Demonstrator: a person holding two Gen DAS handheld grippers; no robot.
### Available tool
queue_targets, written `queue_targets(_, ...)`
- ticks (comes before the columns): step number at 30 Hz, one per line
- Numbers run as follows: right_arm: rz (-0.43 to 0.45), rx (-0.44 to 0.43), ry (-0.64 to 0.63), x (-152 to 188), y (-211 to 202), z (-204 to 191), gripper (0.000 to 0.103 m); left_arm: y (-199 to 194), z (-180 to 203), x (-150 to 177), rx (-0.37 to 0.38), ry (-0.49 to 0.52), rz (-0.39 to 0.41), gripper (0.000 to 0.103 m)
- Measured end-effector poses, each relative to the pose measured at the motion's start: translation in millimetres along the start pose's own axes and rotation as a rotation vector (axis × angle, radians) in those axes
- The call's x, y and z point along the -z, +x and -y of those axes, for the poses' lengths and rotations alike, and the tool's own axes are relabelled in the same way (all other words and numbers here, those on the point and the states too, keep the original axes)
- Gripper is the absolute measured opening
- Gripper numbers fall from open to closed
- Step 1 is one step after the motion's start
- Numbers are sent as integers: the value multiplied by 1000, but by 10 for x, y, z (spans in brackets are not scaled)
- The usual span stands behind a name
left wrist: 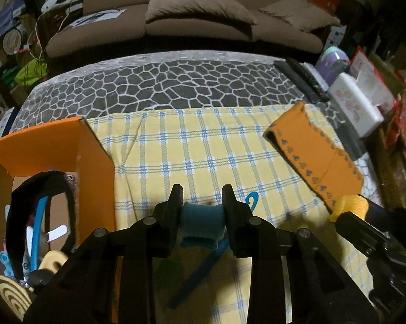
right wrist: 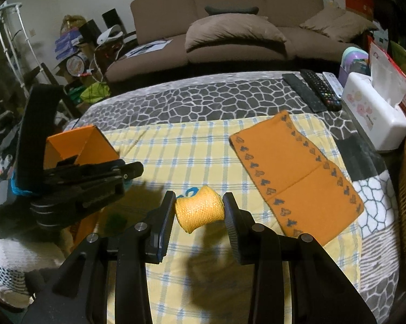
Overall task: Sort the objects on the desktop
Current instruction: 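Close the left gripper on the blue spool and lift it, then carry the orange and blue spools over the orange box with both grippers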
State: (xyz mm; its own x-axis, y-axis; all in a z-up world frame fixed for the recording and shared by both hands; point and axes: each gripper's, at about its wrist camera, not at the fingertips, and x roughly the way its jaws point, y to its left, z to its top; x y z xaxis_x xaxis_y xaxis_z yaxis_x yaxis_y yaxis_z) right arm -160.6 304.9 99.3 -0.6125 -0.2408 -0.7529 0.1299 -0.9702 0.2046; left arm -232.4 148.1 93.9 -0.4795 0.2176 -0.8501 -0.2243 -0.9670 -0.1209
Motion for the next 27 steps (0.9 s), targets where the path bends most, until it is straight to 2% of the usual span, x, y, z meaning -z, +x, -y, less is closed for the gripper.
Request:
queue_targets(8,21,-11,-20,-79,-170,-199,36,-371,-203,26,2,-10,33,27)
queue_targets(16,25,-23,-53,-106,-274,-578,36,-839,-520,134,11,-47,77,27)
queue_targets(27,32,-79,-91,-21,-290,-1201,36,-1424,-1073,427,-48,-82,148,27)
